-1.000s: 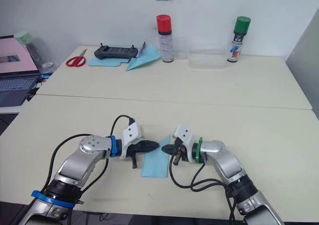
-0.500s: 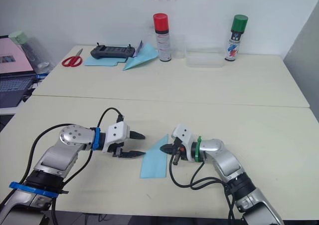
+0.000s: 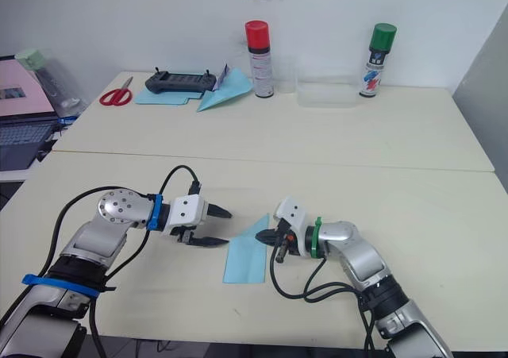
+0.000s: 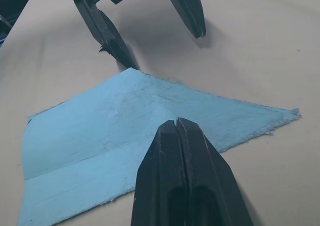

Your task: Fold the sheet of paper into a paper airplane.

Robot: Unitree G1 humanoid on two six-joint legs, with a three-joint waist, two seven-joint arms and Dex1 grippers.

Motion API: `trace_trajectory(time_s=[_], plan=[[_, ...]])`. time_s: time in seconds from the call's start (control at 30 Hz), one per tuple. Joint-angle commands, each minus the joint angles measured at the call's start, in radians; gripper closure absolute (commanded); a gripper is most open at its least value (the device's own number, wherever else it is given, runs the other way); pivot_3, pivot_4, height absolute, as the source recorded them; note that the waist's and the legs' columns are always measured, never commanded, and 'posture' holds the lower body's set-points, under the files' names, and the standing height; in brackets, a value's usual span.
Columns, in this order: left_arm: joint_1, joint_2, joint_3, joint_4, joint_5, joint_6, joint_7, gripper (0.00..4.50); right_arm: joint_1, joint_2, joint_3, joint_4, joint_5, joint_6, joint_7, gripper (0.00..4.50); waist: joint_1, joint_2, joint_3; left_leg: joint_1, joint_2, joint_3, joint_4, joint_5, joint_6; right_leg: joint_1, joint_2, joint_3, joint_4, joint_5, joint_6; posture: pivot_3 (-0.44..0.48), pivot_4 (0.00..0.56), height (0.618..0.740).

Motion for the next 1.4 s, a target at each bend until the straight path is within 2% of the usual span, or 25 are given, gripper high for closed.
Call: trace_trajectory(time_s=[0.03,0.5,0.8,1.17,1.4], plan=[[-0.011,-0.019,-0.002,-0.005,0.005,-0.002,0.006,1.29,0.010,-0.019,-0.015,0.021,-0.028,0.026,-0.029,4.50,0.000,0.000,0.000,0.000,0.000,0.000,0.000,0.000,0.000,0.000,0.000,0.000,0.000,0.000,0.000,0.000,0.150,0.740],[-0.038,-0.057,-0.010,-0.035,0.000,-0.002,-0.014,1.29,0.006,-0.020,-0.007,0.024,-0.032,0.028,-0.029,4.50,0.000,0.000,0.000,0.000,0.000,0.000,0.000,0.000,0.000,0.000,0.000,0.000,0.000,0.000,0.000,0.000,0.150,0.740],[-0.088,-0.043,-0.005,0.028,0.021,-0.040,-0.026,1.29,0.006,-0.017,-0.007,0.025,-0.030,0.030,-0.031,4.50,0.000,0.000,0.000,0.000,0.000,0.000,0.000,0.000,0.000,0.000,0.000,0.000,0.000,0.000,0.000,0.000,0.150,0.740],[-0.022,-0.046,-0.011,-0.028,0.011,-0.029,-0.026,1.29,0.006,-0.019,-0.005,0.022,-0.030,0.030,-0.028,4.50,0.000,0.000,0.000,0.000,0.000,0.000,0.000,0.000,0.000,0.000,0.000,0.000,0.000,0.000,0.000,0.000,0.150,0.740],[-0.024,-0.055,-0.009,-0.046,0.002,-0.020,-0.026,1.29,0.009,-0.026,-0.004,0.021,-0.031,0.029,-0.025,4.50,0.000,0.000,0.000,0.000,0.000,0.000,0.000,0.000,0.000,0.000,0.000,0.000,0.000,0.000,0.000,0.000,0.150,0.740]])
